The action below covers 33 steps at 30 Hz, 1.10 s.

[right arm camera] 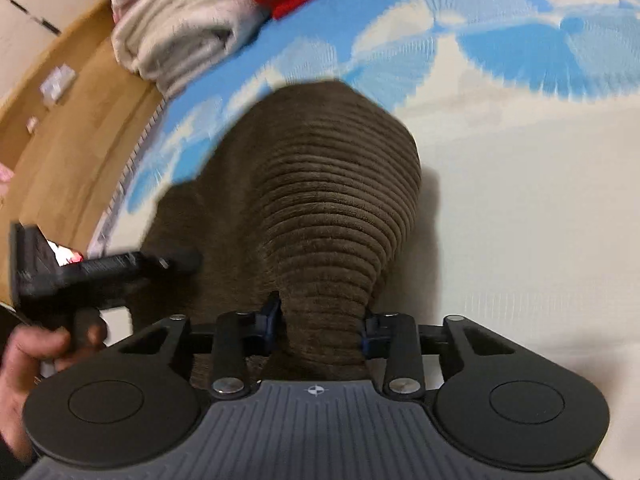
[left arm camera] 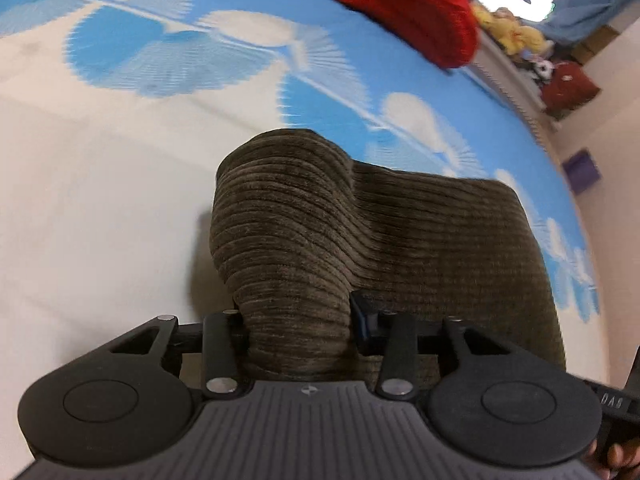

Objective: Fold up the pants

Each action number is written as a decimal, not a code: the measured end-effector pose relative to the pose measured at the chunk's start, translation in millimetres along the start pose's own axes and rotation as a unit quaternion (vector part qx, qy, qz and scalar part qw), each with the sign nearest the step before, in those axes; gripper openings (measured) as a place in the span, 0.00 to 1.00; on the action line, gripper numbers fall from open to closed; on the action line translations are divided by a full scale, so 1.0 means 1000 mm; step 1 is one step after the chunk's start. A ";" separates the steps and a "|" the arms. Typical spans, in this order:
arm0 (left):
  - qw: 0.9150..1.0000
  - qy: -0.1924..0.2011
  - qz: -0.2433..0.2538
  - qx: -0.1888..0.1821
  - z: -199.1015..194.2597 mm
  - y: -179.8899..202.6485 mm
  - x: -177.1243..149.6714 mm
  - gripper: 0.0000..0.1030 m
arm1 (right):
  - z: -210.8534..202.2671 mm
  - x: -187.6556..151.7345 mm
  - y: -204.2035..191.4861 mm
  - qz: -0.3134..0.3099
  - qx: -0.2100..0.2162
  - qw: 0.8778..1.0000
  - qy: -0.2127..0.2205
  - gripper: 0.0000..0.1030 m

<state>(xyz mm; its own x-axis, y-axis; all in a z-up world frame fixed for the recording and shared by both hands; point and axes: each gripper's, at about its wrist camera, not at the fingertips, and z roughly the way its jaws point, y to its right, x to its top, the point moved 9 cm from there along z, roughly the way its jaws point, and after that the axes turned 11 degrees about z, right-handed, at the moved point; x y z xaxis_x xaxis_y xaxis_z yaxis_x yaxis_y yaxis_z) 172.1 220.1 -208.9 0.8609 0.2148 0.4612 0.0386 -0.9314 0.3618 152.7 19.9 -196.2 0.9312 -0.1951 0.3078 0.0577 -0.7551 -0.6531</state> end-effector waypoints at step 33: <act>0.978 0.012 0.208 0.009 0.090 0.204 0.029 0.11 | -0.121 0.016 0.186 -0.104 -0.203 0.972 -0.053 0.64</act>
<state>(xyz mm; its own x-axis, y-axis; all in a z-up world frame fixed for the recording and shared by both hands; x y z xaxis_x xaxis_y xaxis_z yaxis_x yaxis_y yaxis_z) 250.4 9.3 -195.0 0.7916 -0.1773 0.5848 -0.3040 -0.9444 0.1253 134.6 -199.9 -229.2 0.9480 0.0370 0.3161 0.1210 -0.9606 -0.2503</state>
